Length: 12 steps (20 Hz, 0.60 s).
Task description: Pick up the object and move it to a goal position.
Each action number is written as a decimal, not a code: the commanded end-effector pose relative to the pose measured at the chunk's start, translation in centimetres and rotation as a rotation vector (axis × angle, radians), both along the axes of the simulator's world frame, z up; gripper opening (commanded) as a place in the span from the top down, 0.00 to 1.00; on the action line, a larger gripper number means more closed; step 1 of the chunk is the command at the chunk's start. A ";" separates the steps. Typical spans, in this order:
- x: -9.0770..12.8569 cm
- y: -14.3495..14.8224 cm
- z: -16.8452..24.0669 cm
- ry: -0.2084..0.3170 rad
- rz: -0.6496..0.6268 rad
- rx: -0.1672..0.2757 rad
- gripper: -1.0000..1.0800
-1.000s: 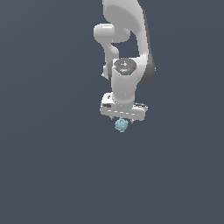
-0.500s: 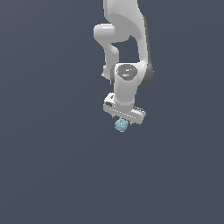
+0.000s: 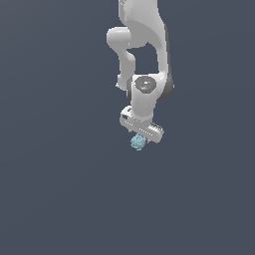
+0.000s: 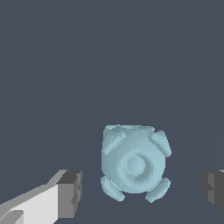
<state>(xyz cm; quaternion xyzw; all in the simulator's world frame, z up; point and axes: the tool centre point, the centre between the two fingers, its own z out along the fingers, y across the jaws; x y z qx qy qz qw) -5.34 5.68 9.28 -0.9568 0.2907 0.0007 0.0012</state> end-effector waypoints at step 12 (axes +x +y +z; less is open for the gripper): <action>-0.3 0.0 -1.5 0.000 -0.026 -0.002 0.04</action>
